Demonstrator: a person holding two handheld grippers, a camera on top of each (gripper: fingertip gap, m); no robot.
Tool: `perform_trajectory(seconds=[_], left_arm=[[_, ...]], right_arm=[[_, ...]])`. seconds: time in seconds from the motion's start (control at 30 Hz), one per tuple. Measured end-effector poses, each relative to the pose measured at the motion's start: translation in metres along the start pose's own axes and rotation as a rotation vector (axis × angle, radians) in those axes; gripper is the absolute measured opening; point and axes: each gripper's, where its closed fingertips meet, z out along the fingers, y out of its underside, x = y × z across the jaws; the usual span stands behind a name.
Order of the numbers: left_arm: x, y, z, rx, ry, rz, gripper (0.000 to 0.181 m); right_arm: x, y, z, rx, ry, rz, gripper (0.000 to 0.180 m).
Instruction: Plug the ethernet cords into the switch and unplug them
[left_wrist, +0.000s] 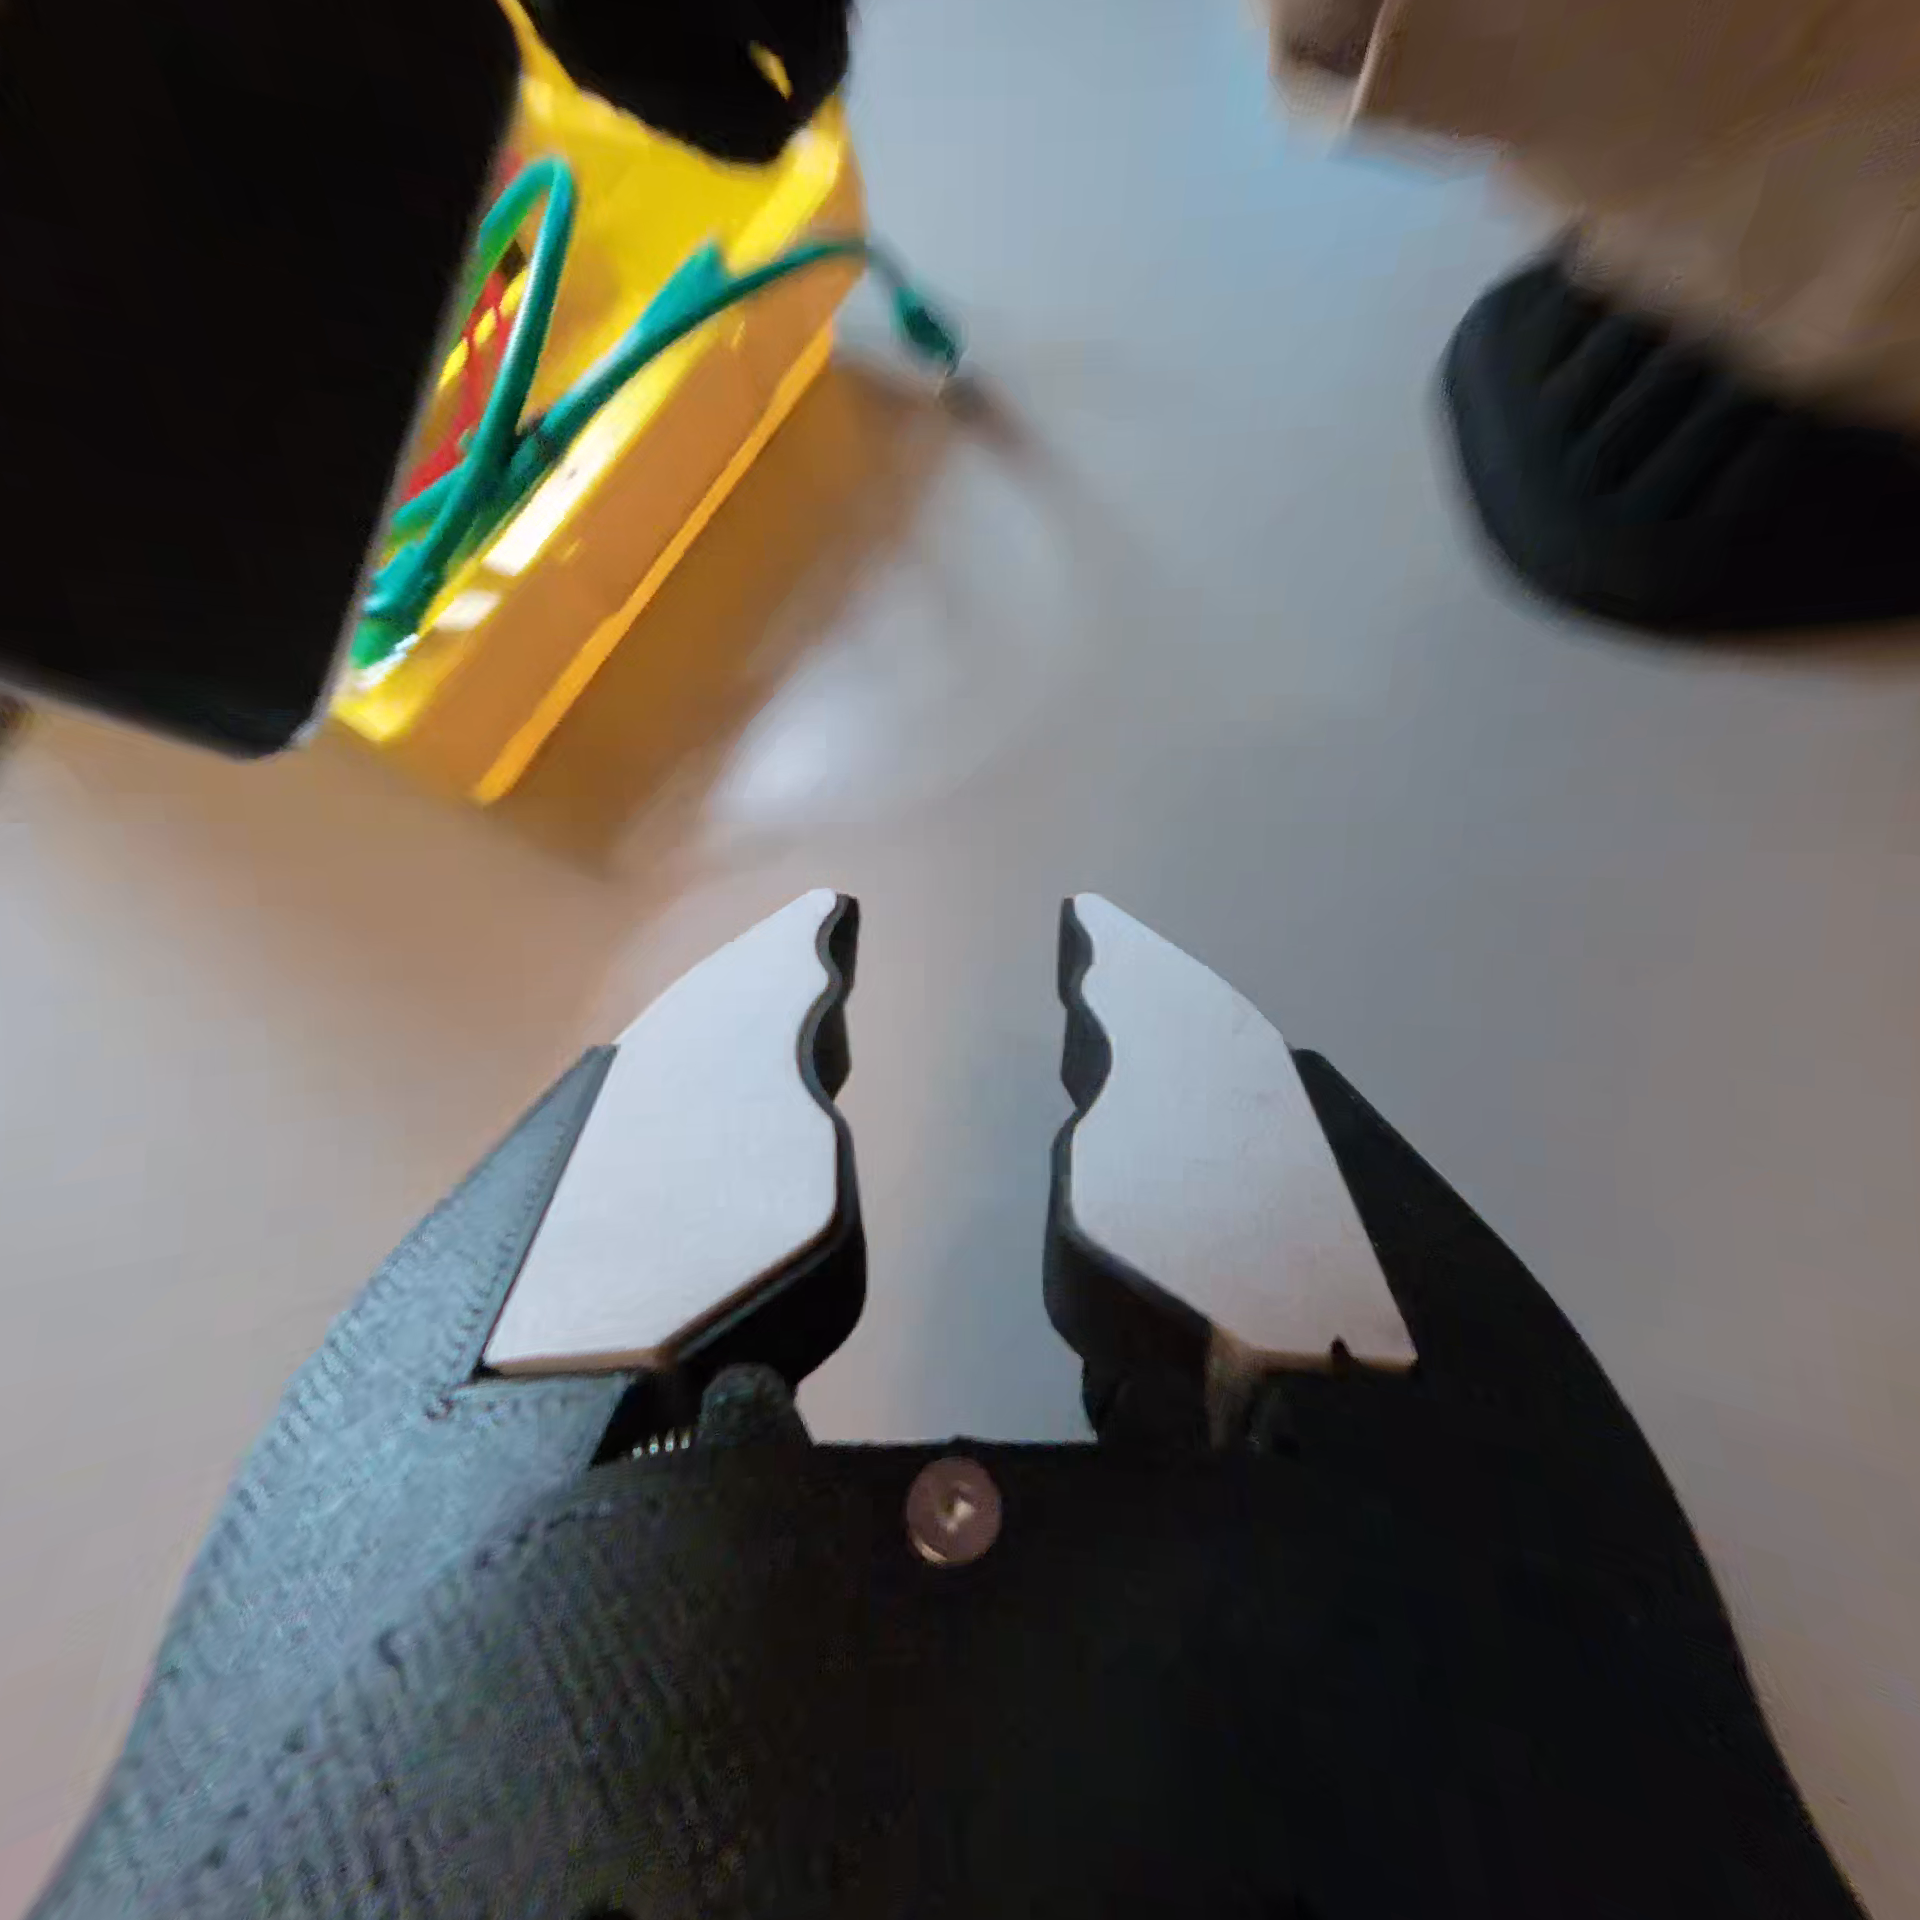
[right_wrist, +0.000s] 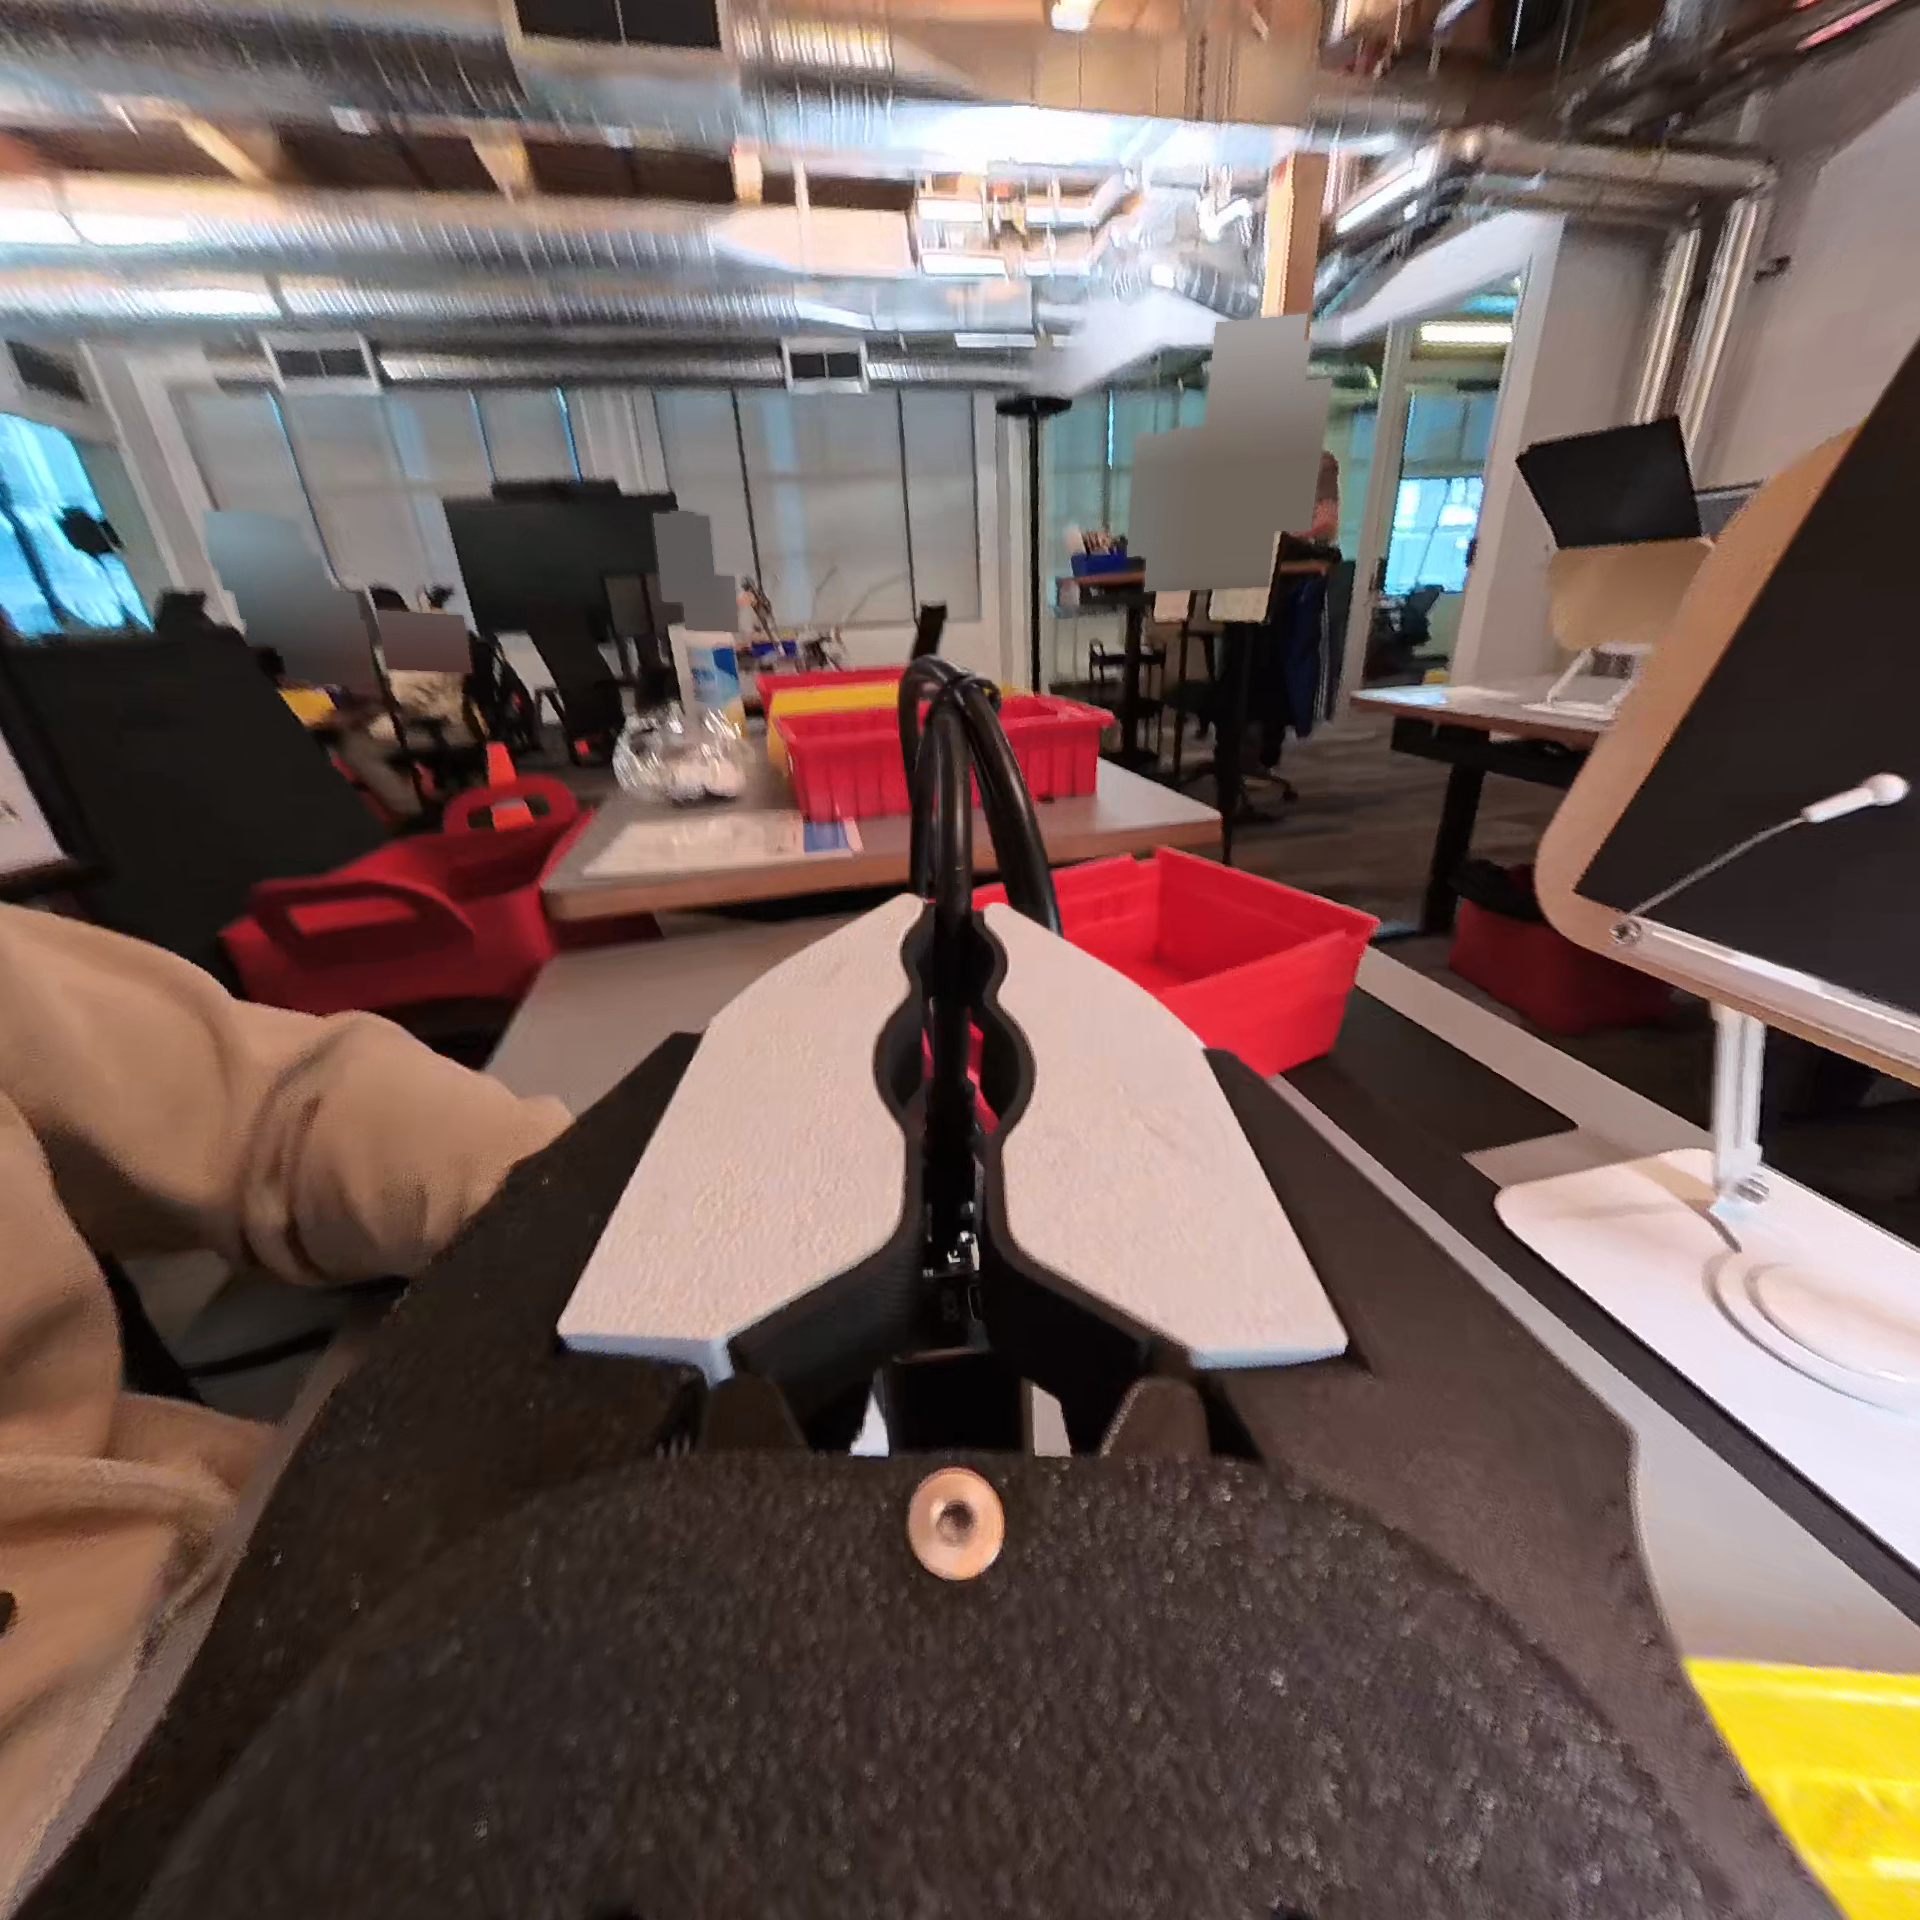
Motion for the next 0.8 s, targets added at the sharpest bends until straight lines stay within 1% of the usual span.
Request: perform_trajectory(seconds=[0.03, 0.07, 0.13, 0.17, 0.23, 0.27, 0.3, 0.33, 0.43, 0.5, 0.6, 0.63, 0.67, 0.73, 0.8], left_arm=[[0.005, -0.015, -0.001, 0.116, 0.074, -0.09, 0.044], [0.006, -0.032, -0.008, 0.252, 0.138, -0.185, 0.05], [-0.005, -0.065, -0.036, 0.524, 0.216, -0.341, 0.054], [-0.014, -0.076, -0.053, 0.64, 0.227, -0.384, 0.055], [-0.027, -0.092, -0.086, 0.822, 0.227, -0.405, 0.057], [-0.029, -0.096, -0.098, 0.876, 0.227, -0.391, 0.053], [-0.028, -0.098, -0.106, 0.891, 0.236, -0.352, 0.038], [-0.025, -0.096, -0.109, 0.871, 0.235, -0.298, 0.027], [-0.03, -0.091, -0.113, 0.749, 0.159, -0.178, 0.025], [-0.042, -0.09, -0.128, 0.698, 0.139, -0.17, 0.026], [-0.061, -0.076, -0.141, 0.544, 0.064, -0.146, 0.025], [-0.065, -0.072, -0.144, 0.503, 0.038, -0.142, 0.025], [-0.069, -0.07, -0.148, 0.48, 0.022, -0.153, 0.025], [-0.077, -0.069, -0.161, 0.474, 0.016, -0.201, 0.025], [-0.085, -0.062, -0.172, 0.43, 0.015, -0.244, 0.025]], right_arm=[[-0.002, -0.005, -0.001, 0.037, -0.017, 0.017, 0.005], [-0.006, -0.01, -0.002, 0.08, -0.039, 0.033, 0.005], [-0.013, -0.017, -0.001, 0.156, -0.096, 0.081, 0.005], [-0.017, -0.019, 0.0, 0.186, -0.126, 0.109, 0.005], [-0.022, -0.02, 0.002, 0.25, -0.17, 0.164, 0.005], [-0.024, -0.02, 0.003, 0.269, -0.195, 0.191, 0.005], [-0.026, -0.019, 0.003, 0.285, -0.213, 0.212, 0.005], [-0.026, -0.019, 0.003, 0.302, -0.22, 0.223, 0.005], [-0.022, -0.02, 0.0, 0.302, -0.219, 0.221, 0.005], [-0.012, -0.019, -0.004, 0.255, -0.172, 0.189, 0.005], [0.005, 0.006, -0.006, 0.013, -0.118, 0.156, 0.007], [0.009, 0.013, -0.01, -0.054, -0.112, 0.157, 0.005], [0.016, 0.019, -0.015, -0.11, -0.084, 0.15, 0.0], [0.03, 0.026, -0.028, -0.2, -0.027, 0.121, 0.01], [0.045, 0.024, -0.044, -0.234, 0.038, 0.085, 0.018]])
